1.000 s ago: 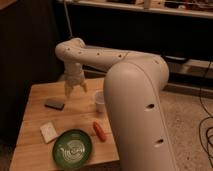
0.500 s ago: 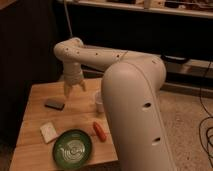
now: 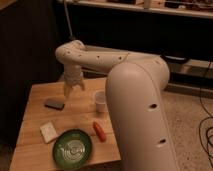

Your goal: Place the eraser on the white sponge

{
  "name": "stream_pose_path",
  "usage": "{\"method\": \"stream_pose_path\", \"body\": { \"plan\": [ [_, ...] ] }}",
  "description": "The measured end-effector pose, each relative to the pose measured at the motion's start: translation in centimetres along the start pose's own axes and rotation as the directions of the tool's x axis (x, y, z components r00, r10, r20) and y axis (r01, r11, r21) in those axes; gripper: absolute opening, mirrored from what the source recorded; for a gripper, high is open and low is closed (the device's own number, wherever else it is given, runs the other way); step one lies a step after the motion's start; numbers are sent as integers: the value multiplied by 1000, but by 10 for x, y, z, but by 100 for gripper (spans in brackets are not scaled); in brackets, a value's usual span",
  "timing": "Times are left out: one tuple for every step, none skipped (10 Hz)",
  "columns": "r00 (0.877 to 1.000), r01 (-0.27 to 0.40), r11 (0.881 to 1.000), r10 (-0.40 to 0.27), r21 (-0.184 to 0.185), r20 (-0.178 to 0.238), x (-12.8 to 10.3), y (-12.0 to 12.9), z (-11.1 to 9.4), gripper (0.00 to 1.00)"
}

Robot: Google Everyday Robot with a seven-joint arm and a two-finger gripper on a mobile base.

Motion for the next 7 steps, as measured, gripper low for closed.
{"method": "stream_pose_path", "body": {
  "plan": [
    [1000, 14, 1000, -14, 0, 17, -5, -7, 3, 65],
    [999, 29, 1000, -29, -6, 32, -10, -7, 5, 65],
    [998, 50, 999, -49, -13, 50, -16, -8, 7, 65],
    [996, 66, 998, -65, -17, 63, -20, -9, 8, 65],
    [991, 102, 994, -99, -29, 92, -28, -7, 9, 65],
    [976, 167, 984, -156, -61, 154, -35, -1, 7, 65],
    [960, 210, 976, -193, -65, 203, -38, -1, 5, 65]
  ]
}}
